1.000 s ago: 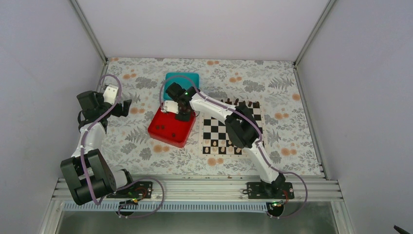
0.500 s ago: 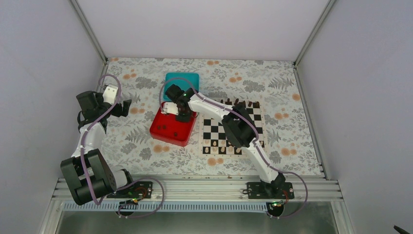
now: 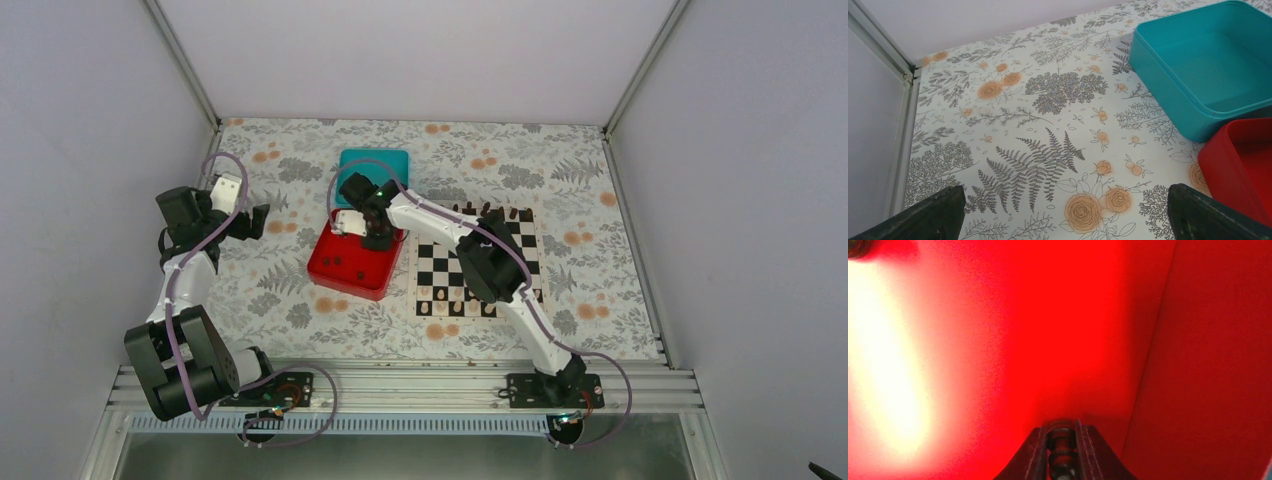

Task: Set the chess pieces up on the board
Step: Pick up the chess piece from the storage box, then place the chess piece on the chessboard.

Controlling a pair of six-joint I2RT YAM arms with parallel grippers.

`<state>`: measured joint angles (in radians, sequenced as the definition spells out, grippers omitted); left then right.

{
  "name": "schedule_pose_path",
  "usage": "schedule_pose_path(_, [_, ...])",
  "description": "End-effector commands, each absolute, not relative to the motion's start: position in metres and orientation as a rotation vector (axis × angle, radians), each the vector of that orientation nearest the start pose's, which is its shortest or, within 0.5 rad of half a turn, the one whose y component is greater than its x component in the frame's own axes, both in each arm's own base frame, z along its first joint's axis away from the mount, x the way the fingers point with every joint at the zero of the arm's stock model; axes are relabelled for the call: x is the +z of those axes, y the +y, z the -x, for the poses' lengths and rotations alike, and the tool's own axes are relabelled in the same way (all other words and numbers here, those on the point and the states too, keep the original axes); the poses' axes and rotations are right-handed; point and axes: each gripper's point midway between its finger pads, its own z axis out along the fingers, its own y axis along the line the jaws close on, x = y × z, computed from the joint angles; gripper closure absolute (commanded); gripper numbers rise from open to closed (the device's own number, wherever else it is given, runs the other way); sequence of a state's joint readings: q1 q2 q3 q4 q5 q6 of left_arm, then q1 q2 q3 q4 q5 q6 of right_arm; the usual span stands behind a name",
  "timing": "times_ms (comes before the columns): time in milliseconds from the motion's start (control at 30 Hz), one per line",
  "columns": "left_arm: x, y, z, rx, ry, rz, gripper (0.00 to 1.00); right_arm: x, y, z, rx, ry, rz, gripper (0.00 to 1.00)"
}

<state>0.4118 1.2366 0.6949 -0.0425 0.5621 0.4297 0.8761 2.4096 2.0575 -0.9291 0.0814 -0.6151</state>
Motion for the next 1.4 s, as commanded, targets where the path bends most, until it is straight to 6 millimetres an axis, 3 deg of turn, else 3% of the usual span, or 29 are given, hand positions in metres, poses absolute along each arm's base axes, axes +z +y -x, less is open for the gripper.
schedule_pose_path(0, [0.173, 0.056, -0.363, -0.109, 2.004, -0.352, 0.0, 0.051, 0.407, -0.349, -0.018, 2.092, 1.896, 0.9])
schedule_pose_path(200, [0.175, 0.056, -0.363, -0.108, 2.003, -0.351, 0.0, 0.09, 0.401, -0.35, 0.071, 2.095, 1.832, 0.96])
schedule_pose_path(367, [0.175, 0.057, -0.363, -0.106, 2.004, -0.35, 0.0, 0.14, 0.38, -0.355, 0.189, 2.1, 1.743, 0.96])
schedule_pose_path(500, [0.176, 0.058, -0.364, -0.101, 2.003, -0.347, 0.0, 0.169, 0.335, -0.372, 0.193, 2.155, 1.633, 0.96])
schedule_pose_path(600, [0.177, 0.058, -0.363, -0.1, 2.003, -0.347, 0.0, 0.184, 0.28, -0.391, 0.158, 2.218, 1.509, 0.96])
schedule_pose_path(767, [0.177, 0.058, -0.364, -0.097, 2.002, -0.346, 0.0, 0.174, 0.195, -0.397, 0.105, 2.342, 1.347, 0.96])
schedule_pose_path(900, [0.175, 0.058, -0.364, -0.102, 2.005, -0.346, 0.0, 0.152, 0.157, -0.392, 0.111, 2.413, 1.278, 0.96])
schedule_pose_path(1067, [0.175, 0.058, -0.364, -0.099, 2.007, -0.343, 0.0, 0.112, 0.135, -0.391, 0.123, 2.481, 1.243, 0.96])
schedule_pose_path(1367, [0.174, 0.059, -0.364, -0.094, 2.012, -0.339, 0.0, 0.061, 0.126, -0.406, 0.148, 2.544, 1.217, 0.95])
